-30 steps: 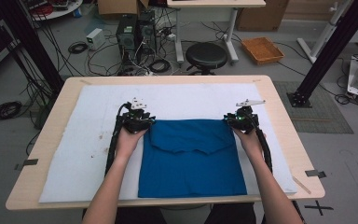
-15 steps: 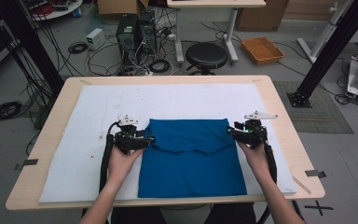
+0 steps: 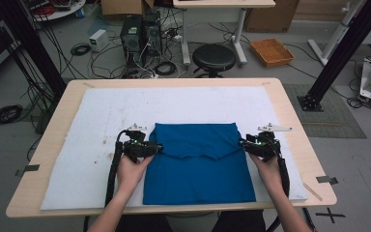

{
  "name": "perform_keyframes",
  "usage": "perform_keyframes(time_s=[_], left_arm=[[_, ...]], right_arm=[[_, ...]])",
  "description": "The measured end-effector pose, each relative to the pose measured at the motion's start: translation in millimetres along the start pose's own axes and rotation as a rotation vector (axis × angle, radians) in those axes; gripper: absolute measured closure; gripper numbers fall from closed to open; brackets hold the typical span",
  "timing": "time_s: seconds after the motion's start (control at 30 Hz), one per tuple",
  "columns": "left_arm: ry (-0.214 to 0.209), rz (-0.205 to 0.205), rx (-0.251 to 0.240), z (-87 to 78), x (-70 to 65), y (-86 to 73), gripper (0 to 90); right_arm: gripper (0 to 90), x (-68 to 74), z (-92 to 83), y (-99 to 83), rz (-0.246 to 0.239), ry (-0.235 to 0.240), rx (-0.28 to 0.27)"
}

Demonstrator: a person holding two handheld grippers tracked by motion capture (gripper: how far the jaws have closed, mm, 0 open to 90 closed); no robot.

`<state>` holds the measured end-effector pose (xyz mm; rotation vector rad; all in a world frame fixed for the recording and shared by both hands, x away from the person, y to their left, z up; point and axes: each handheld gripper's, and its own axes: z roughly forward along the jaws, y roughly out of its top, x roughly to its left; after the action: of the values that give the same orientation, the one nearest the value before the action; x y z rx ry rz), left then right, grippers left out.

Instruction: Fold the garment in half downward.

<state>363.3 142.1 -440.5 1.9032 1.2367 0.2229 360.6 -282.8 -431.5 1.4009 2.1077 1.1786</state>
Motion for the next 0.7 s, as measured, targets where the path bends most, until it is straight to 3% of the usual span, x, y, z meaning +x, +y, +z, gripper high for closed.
perform_keyframes(time_s=[0.23, 0.4, 0.43, 0.47, 0.5, 0.53, 0.7], left_arm=[[0.003, 0.045, -0.008, 0.2, -6.5, 1.0, 83.0], [0.001, 0.058, -0.009, -0.3, -6.9, 1.0, 84.9], [0.0, 0.055, -0.012, -0.6, -7.0, 1.1, 85.0], [0.0, 0.062, -0.012, -1.1, -6.7, 1.3, 85.2], [0.001, 0.065, -0.013, -1.5, -6.7, 1.5, 85.2], [0.001, 0.066, -0.014, -1.8, -6.7, 1.7, 85.2], [0.001, 0.077, -0.019, -4.3, -8.3, 4.0, 85.3]], right_arm=[[69.9, -0.6, 4.4, -2.7, 0.018, 0.036, 0.047], [69.9, 2.1, 11.6, -5.1, 0.012, 0.034, 0.097], [71.3, 2.2, 13.3, -5.7, 0.008, 0.036, 0.107], [78.5, 3.3, 14.9, -6.3, -0.001, 0.036, 0.115], [78.5, 3.3, 14.9, -6.3, -0.001, 0.036, 0.115], [86.1, 5.1, 13.5, -5.7, -0.018, 0.039, 0.106], [88.3, 7.9, 7.9, -2.9, -0.03, 0.045, 0.083]])
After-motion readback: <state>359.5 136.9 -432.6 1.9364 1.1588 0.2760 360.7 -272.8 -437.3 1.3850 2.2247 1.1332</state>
